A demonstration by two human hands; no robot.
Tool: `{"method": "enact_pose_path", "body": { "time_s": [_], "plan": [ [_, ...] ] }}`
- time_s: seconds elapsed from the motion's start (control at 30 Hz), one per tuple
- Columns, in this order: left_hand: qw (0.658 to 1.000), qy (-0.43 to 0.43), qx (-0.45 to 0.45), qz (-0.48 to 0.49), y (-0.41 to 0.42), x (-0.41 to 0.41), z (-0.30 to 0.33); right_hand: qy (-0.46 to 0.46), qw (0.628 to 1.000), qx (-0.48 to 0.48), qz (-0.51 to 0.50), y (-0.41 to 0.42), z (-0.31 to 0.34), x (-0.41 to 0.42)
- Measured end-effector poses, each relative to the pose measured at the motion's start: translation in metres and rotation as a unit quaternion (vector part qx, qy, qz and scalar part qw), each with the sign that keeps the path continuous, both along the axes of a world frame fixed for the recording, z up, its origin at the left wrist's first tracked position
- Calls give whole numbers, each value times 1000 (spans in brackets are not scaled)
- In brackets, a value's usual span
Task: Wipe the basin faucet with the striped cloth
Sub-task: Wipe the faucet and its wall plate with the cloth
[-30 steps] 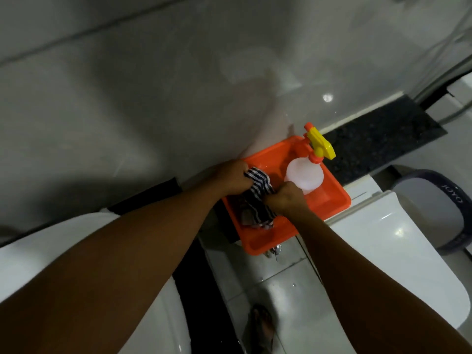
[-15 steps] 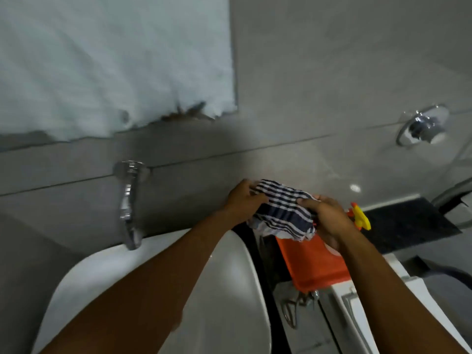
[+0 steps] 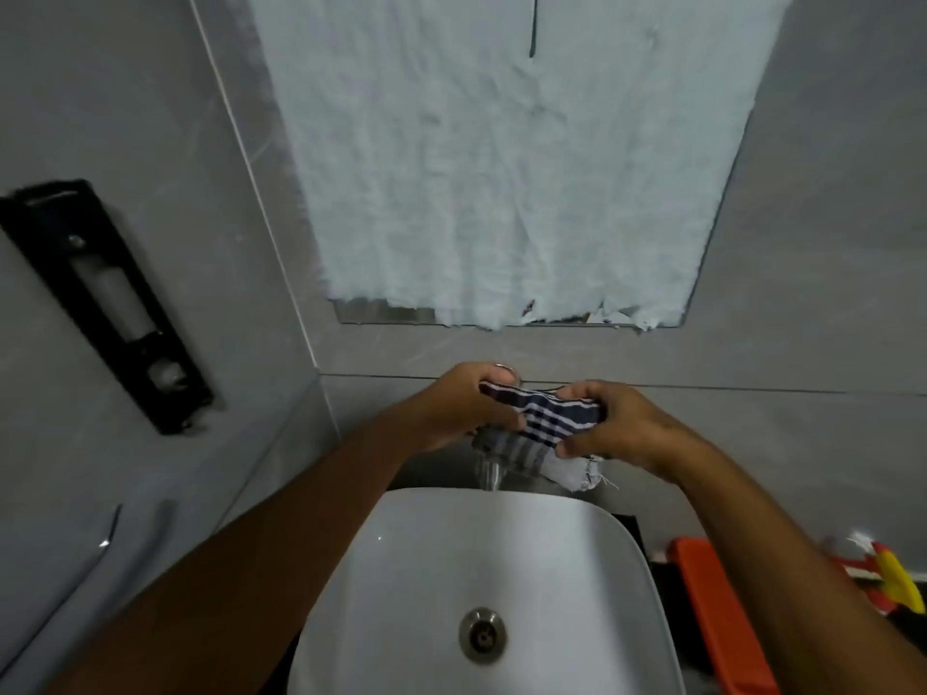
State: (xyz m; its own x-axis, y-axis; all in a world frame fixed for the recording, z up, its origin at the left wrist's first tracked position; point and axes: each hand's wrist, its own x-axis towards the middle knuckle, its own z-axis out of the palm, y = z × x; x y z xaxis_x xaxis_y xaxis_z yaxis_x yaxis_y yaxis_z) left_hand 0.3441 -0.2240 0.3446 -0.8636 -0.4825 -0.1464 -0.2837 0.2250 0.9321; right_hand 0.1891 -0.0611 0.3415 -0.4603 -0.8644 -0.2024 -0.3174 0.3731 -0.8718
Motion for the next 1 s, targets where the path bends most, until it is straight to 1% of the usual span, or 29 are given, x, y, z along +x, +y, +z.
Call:
{"method": "enact_pose_path", "body": {
  "time_s": [0.07,0.13,0.17,0.23,0.27,0.3,0.33,0.37,0.4,0.43,0.47,0.5,0.53,0.57,0.6,0.63,0.67,0.7,0.73,0.77,0.8,0.83,0.87,0.9,0.93,0.97,1.0],
  "plan": [
    [994,-28,-99,-21,-7,14,-1,99,994,27,35,-15,4,8],
    [978,-29,-205,-6,-13,23,-9,166,985,20,45,-27,2,15],
    [972,-15,-233,8,-16,25,-12,186,982,0,40,-32,-1,17],
    [970,8,-240,33,-25,26,-16,205,977,-50,26,-43,-6,15],
    [972,9,-231,50,-31,25,-15,195,979,-63,20,-49,-7,12],
    [977,13,-206,63,-38,23,-14,157,985,-64,15,-54,-7,9],
    [986,13,-146,78,-45,21,-12,90,994,-60,9,-58,-8,5],
    [994,18,-52,98,-52,19,-10,9,998,-63,-3,-62,-8,3],
    [992,17,43,119,-58,17,-10,-70,995,-71,-23,-67,-10,0],
    [985,12,108,134,-64,13,-13,-129,987,-85,-46,-73,-12,-2],
    [980,-1,130,149,-68,9,-17,-161,980,-95,-71,-79,-14,-4],
    [977,-16,123,173,-70,4,-22,-172,976,-95,-96,-85,-18,-6],
    [975,-39,83,200,-70,-1,-26,-166,975,-85,-121,-91,-23,-7],
    [973,-73,6,220,-70,-6,-31,-153,975,-71,-148,-96,-29,-8],
    [960,-121,-97,235,-67,-9,-35,-145,972,-62,-172,-100,-36,-9],
    [934,-163,-198,249,-62,-13,-37,-145,969,-63,-187,-105,-42,-10],
    [914,-174,-262,258,-55,-16,-37,-149,967,-72,-194,-108,-47,-11],
    [914,-153,-277,254,-49,-19,-37,-151,965,-87,-194,-109,-49,-10],
    [926,-134,-257,241,-44,-24,-37,-140,965,-106,-194,-109,-51,-10],
    [942,-126,-219,223,-40,-30,-38,-107,966,-132,-197,-107,-53,-9],
    [953,-125,-182,207,-36,-36,-40,-43,964,-164,-206,-100,-56,-9],
    [961,-117,-153,198,-34,-44,-43,57,954,-201,-217,-91,-61,-11],
    [968,-99,-115,200,-33,-50,-45,185,926,-237,-228,-79,-67,-16],
    [972,-68,-58,217,-34,-54,-47,316,883,-259,-231,-68,-74,-23],
    [970,-36,20,239,-37,-56,-50,425,837,-261,-225,-59,-81,-35],
    [962,-16,115,248,-41,-56,-54,503,801,-248,-207,-53,-88,-48],
    [947,-17,219,235,-45,-53,-59,558,777,-228,-180,-51,-97,-63]
  ]
}}
